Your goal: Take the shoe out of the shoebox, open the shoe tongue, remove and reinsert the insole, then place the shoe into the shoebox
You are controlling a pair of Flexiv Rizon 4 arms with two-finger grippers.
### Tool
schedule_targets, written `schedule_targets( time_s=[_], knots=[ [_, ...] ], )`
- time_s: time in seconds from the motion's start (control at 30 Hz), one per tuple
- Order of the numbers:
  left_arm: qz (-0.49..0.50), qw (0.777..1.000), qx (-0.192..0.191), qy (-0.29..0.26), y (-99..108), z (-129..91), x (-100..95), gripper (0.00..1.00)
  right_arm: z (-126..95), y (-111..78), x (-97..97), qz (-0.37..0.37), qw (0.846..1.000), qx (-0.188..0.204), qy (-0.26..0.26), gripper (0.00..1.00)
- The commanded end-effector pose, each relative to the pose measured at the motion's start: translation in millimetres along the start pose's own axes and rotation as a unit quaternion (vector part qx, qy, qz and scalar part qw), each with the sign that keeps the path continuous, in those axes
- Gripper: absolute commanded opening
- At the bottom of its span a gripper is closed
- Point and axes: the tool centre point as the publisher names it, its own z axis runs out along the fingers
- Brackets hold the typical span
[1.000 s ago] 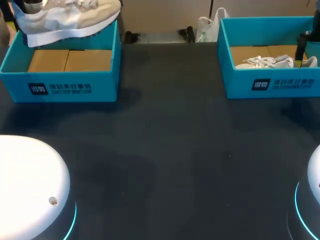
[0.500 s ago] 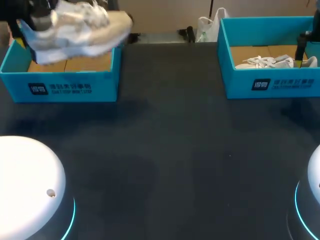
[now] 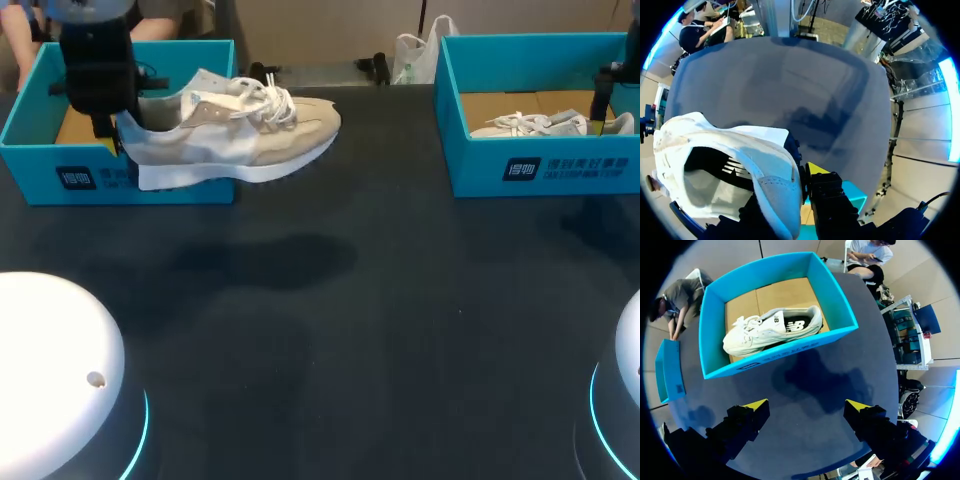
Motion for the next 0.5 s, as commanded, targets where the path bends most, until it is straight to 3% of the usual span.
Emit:
schedule_targets(
  time_s=[0.03,0.23,0.5],
  knots=[
    [0.000,0.985,-0.171,-0.004,-5.5,0.2,3.9,0.00,0.0,-0.4,0.1,0.000,1.000,-0.001,-0.001,1.00],
    [0.000,0.985,-0.171,-0.004,-5.5,0.2,3.9,0.00,0.0,-0.4,0.1,0.000,1.000,-0.001,-0.001,1.00],
    [0.048,0.986,-0.158,0.005,-74.1,45.8,-42.2,0.00,0.0,-0.4,0.1,0.000,1.000,-0.001,-0.001,1.00]
  ],
)
